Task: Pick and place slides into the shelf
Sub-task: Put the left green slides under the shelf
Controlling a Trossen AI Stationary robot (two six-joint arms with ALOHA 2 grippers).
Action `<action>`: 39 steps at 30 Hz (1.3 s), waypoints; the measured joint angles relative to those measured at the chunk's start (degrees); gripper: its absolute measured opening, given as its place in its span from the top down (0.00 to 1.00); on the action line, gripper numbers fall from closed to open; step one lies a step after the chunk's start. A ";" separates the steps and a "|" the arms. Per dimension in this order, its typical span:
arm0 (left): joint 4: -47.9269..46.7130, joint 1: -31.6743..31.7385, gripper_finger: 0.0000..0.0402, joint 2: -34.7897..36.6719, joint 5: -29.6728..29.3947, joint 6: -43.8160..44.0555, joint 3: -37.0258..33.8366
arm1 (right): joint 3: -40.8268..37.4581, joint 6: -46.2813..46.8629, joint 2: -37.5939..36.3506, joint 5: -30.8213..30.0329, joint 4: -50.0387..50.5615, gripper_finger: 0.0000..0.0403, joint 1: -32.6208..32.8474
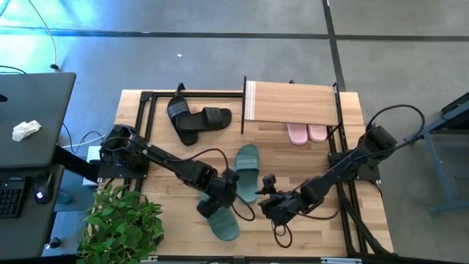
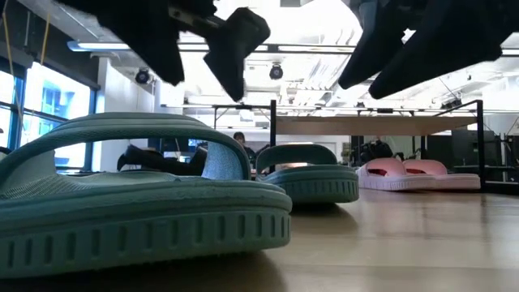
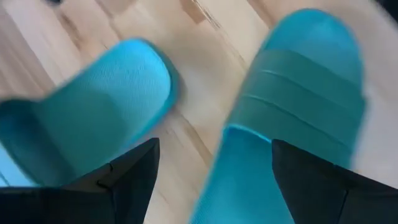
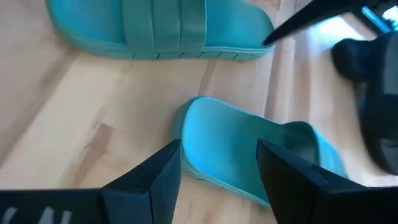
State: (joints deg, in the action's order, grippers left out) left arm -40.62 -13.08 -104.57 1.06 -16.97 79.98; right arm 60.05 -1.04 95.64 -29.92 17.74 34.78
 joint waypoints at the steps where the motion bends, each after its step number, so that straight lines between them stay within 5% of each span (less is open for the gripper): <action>1: -2.24 0.29 0.28 0.00 1.19 1.79 1.28 | 0.00 0.61 -0.08 1.51 0.04 0.52 -0.27; 12: -8.41 5.92 0.28 -0.47 24.12 10.32 2.27 | 0.00 5.56 -0.09 14.03 2.42 0.52 -1.92; 27: 6.33 5.41 0.28 -0.55 27.81 23.79 -7.37 | 0.00 4.69 -0.09 18.19 3.45 0.52 -1.92; 39: 9.88 2.83 0.28 -4.76 28.67 29.70 -7.83 | 0.00 4.45 -0.09 18.39 3.31 0.52 -1.92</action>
State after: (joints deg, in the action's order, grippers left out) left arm -30.73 -10.25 -109.34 29.73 12.72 72.15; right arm 60.05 3.40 95.55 -11.53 21.05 32.86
